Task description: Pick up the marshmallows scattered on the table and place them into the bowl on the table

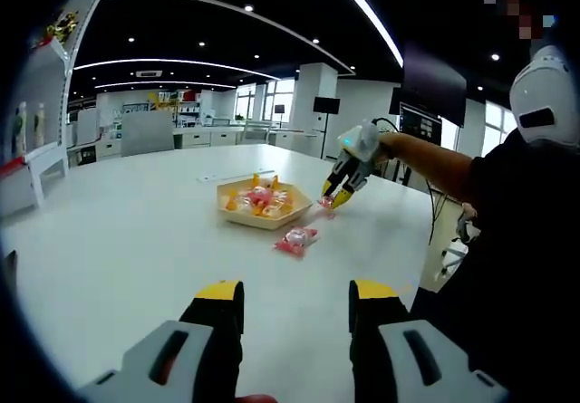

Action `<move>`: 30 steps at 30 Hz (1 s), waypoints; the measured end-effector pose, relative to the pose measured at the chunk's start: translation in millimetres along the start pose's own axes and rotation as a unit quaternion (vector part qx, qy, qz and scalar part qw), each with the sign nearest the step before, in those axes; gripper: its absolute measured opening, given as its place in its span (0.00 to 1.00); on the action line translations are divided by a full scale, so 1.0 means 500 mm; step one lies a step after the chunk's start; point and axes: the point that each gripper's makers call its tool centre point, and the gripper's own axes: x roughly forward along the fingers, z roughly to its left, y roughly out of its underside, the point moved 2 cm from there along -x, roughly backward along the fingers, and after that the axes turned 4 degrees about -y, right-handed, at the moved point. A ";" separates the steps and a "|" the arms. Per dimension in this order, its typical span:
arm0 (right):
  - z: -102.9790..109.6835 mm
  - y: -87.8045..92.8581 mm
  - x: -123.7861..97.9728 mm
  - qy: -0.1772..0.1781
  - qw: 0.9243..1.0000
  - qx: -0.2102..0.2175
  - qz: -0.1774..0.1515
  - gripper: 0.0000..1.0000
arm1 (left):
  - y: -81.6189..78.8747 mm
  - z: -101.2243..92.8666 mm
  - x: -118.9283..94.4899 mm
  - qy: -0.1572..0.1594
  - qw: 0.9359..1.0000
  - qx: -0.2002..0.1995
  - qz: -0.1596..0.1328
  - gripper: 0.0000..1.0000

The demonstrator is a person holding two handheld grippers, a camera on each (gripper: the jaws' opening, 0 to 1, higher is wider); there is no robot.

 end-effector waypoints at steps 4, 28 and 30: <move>-0.009 -0.005 -0.009 0.008 1.000 -0.004 -0.002 0.19 | 0.001 -0.002 0.002 0.002 1.000 -0.001 0.000 0.47; -0.050 -0.068 -0.042 0.046 0.998 -0.042 -0.028 0.19 | 0.006 -0.004 -0.004 -0.001 1.000 -0.005 -0.001 0.46; -0.054 -0.075 -0.044 0.049 0.997 -0.046 -0.031 0.19 | 0.005 -0.003 -0.006 -0.002 1.000 -0.006 -0.002 0.46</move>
